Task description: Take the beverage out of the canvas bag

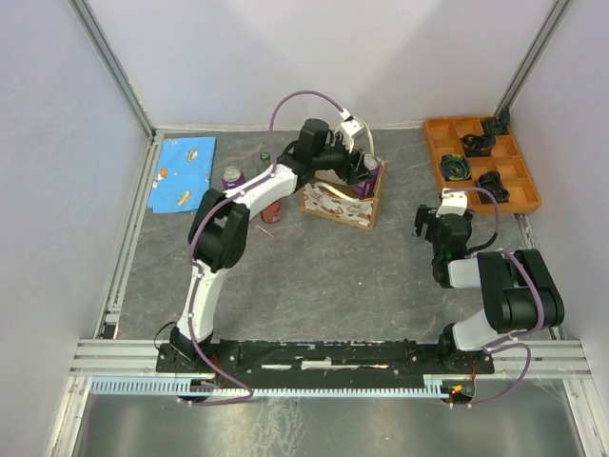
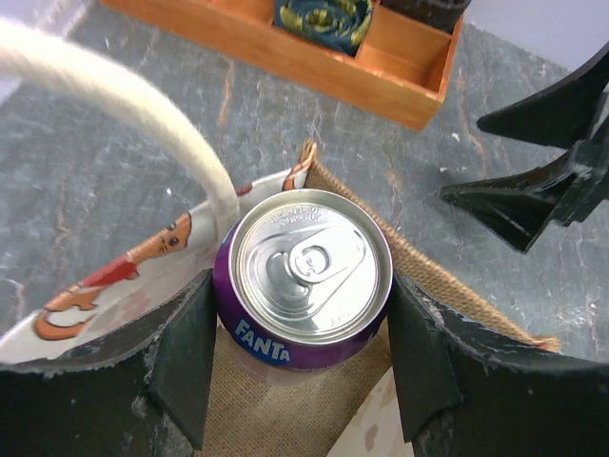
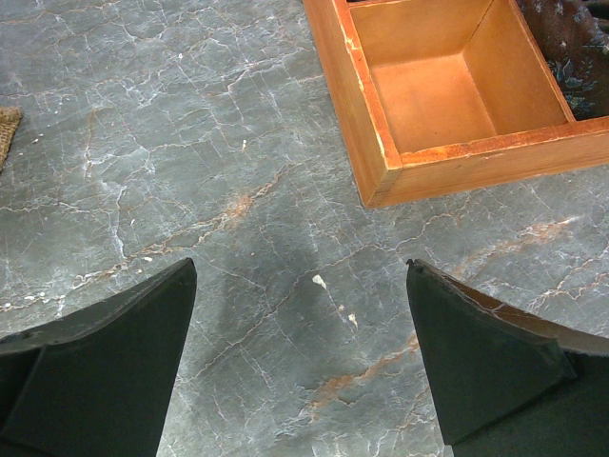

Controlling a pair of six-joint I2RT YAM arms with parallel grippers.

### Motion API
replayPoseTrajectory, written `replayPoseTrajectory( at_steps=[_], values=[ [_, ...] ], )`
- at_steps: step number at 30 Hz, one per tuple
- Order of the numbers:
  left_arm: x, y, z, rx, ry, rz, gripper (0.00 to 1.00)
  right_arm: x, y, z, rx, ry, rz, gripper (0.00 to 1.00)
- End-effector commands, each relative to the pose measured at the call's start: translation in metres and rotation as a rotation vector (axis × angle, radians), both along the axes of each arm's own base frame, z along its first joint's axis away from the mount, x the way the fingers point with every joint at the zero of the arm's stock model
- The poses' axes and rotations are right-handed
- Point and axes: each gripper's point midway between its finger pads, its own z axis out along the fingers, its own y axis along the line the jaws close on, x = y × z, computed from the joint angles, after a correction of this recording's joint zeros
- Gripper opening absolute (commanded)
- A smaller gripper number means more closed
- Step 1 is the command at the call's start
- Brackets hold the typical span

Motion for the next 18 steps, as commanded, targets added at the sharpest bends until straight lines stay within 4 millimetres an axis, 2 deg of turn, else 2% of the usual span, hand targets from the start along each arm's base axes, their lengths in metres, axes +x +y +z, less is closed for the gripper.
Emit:
replayPoseTrajectory(
  at_steps=[1,6,10,15,18],
  values=[
    [-0.004,0.008,0.144,-0.154,-0.306,-0.002,0.03,0.013,0.0,0.02,0.002,-0.064,0.004,0.99],
    [-0.015,0.019,0.169,-0.165,-0.355,0.017,0.03,0.013,0.001,0.02,0.002,-0.064,0.005,0.99],
    [-0.024,0.032,0.197,-0.182,-0.414,0.054,0.03,0.013,0.001,0.02,0.002,-0.064,0.005,0.99],
    [-0.034,0.064,0.231,-0.169,-0.486,0.154,0.03,0.013,0.001,0.02,0.003,-0.064,0.005,0.99],
    [-0.041,0.091,0.248,-0.163,-0.505,0.232,0.03,0.013,0.001,0.02,0.002,-0.064,0.005,0.99]
  ],
)
